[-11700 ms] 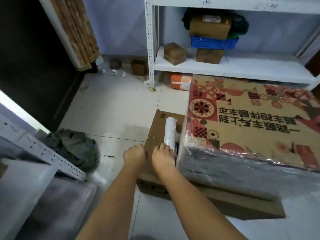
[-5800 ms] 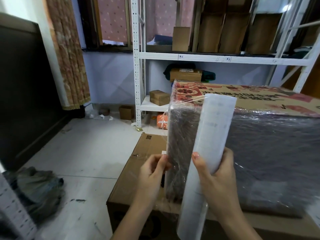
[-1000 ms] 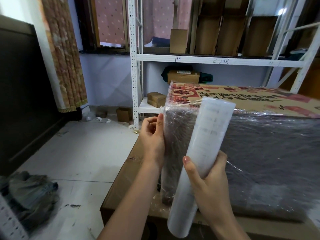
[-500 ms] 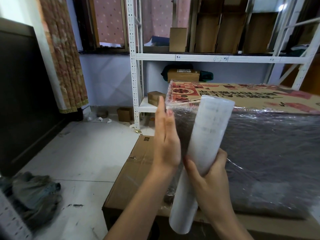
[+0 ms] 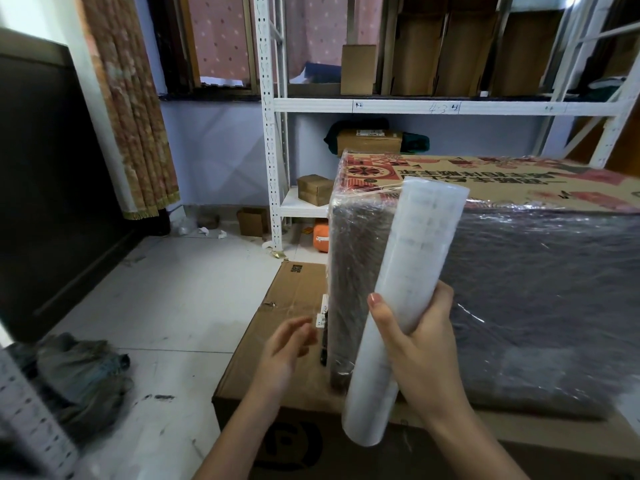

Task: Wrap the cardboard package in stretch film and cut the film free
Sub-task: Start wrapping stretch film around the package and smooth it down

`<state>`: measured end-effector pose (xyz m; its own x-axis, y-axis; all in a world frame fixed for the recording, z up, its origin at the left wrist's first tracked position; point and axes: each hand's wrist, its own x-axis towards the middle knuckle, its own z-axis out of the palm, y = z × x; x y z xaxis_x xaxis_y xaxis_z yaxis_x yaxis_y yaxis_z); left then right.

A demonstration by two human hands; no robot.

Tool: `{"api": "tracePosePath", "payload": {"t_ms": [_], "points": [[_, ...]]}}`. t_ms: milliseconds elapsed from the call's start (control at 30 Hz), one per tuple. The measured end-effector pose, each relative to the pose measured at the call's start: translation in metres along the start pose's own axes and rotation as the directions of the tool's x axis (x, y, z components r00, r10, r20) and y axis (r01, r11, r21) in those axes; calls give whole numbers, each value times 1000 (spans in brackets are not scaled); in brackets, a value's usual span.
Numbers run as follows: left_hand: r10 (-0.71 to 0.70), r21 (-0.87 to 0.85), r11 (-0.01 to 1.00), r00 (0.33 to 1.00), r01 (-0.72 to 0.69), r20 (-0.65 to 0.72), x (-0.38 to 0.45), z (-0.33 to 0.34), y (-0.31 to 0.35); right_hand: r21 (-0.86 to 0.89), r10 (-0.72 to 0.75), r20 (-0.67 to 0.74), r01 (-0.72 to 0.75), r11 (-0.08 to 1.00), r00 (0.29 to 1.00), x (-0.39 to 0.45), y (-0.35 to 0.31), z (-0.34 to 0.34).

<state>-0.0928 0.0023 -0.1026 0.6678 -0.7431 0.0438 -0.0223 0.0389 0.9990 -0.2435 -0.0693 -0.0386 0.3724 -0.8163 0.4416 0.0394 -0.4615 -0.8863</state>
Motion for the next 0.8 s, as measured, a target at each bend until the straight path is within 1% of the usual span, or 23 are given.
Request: {"api": "tracePosePath", "payload": {"t_ms": [133,333,467,533,633,700,800], "points": [[-40,30,999,996,38,76,-2,4,-8,5,-10,5,10,1000,1000,1,3,0],[-65,60,996,995,61,79,-1,6,-18,15,-15,24,15,1000,1000,1,4,-1],[-85,97,992,996,81,34,-3,5,-24,17,-22,17,21,1000,1000,1,4,0],[-88,53,995,996,87,33,-2,4,-27,18,-19,15,19,1000,1000,1,3,0],[-120,-110,986,991,126,59,1,6,-32,26,-14,11,14,1000,1000,1,2,0],[-139,-199,969,989,145,42,2,10,-34,27,-14,6,14,1000,1000,1,2,0],[-92,-175,981,995,87,-23,3,19,-35,21,-13,-1,13,1000,1000,1,3,0]]}}
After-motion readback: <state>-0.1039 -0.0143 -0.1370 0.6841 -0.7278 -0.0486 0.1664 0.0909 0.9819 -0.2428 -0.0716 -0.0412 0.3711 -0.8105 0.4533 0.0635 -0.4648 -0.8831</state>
